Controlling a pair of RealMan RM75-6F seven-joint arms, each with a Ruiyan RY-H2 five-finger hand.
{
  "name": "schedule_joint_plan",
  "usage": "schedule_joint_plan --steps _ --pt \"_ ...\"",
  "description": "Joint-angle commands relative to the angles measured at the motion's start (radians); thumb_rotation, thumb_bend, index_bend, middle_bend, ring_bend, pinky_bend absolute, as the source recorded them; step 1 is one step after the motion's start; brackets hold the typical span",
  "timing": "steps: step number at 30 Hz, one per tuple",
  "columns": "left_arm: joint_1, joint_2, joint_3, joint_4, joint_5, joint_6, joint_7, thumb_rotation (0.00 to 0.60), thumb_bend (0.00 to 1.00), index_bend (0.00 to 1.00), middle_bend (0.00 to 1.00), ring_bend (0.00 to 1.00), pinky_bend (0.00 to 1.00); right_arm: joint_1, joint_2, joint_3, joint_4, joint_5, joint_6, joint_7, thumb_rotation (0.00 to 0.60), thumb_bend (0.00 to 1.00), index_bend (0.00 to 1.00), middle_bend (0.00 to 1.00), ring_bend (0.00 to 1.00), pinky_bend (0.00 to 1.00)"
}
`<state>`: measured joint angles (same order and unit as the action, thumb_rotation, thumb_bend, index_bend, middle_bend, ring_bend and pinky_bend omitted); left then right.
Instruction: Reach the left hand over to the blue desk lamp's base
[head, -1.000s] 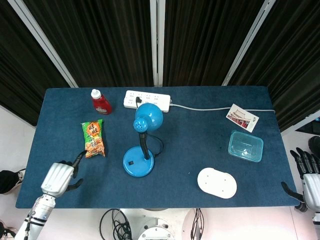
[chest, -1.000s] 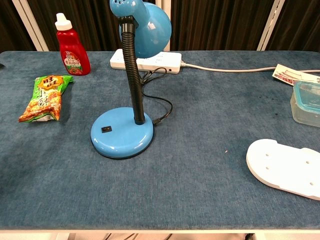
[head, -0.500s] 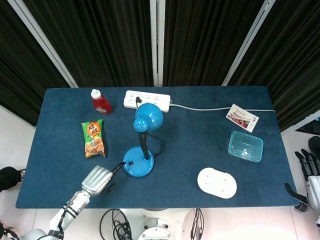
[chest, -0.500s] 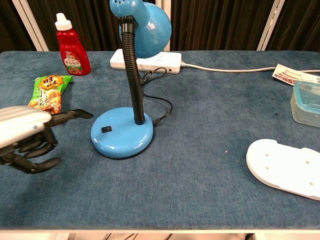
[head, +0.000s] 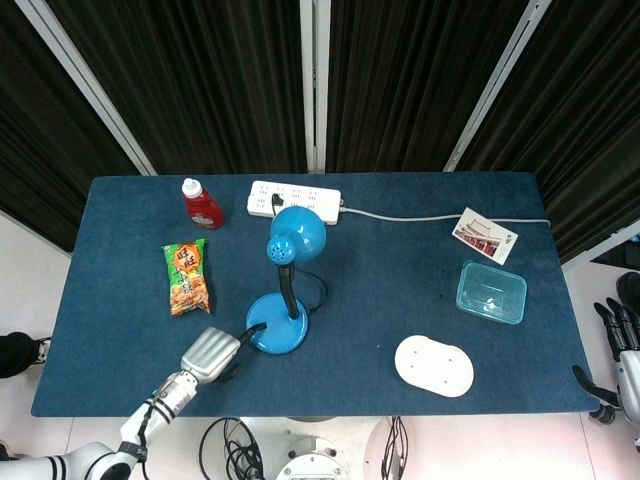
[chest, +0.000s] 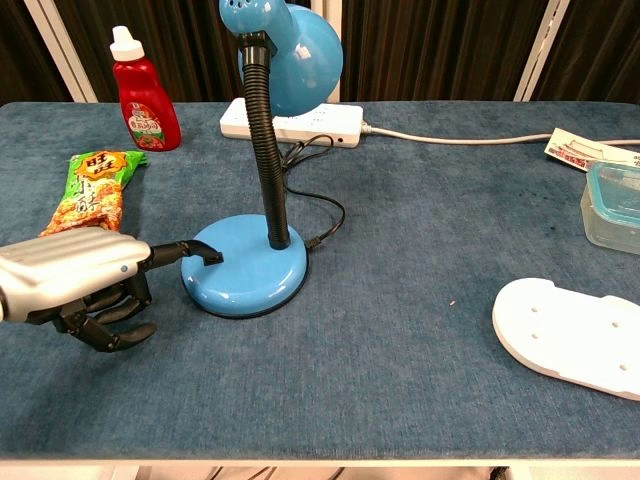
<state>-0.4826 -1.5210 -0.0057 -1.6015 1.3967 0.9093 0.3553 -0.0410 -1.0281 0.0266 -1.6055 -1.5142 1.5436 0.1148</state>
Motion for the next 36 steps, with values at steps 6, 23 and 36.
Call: schedule_joint_plan --steps 6,23,36 --pt "-0.012 0.005 0.013 -0.013 -0.038 -0.007 0.026 0.6 0.44 0.06 0.84 0.81 0.73 0.001 -0.005 0.0 0.008 0.001 -0.005 0.004 0.6 0.18 0.0 0.0 0.0 0.0" --pt "-0.013 0.036 0.038 -0.04 -0.074 0.017 0.021 0.6 0.45 0.15 0.84 0.82 0.73 0.001 -0.007 -0.002 0.006 -0.003 -0.005 -0.004 0.6 0.18 0.0 0.0 0.0 0.0" --pt "0.071 0.077 -0.004 -0.078 0.087 0.331 -0.036 0.6 0.39 0.15 0.76 0.75 0.7 -0.003 0.005 0.002 -0.006 -0.002 0.004 0.0 0.6 0.18 0.0 0.0 0.0 0.0"
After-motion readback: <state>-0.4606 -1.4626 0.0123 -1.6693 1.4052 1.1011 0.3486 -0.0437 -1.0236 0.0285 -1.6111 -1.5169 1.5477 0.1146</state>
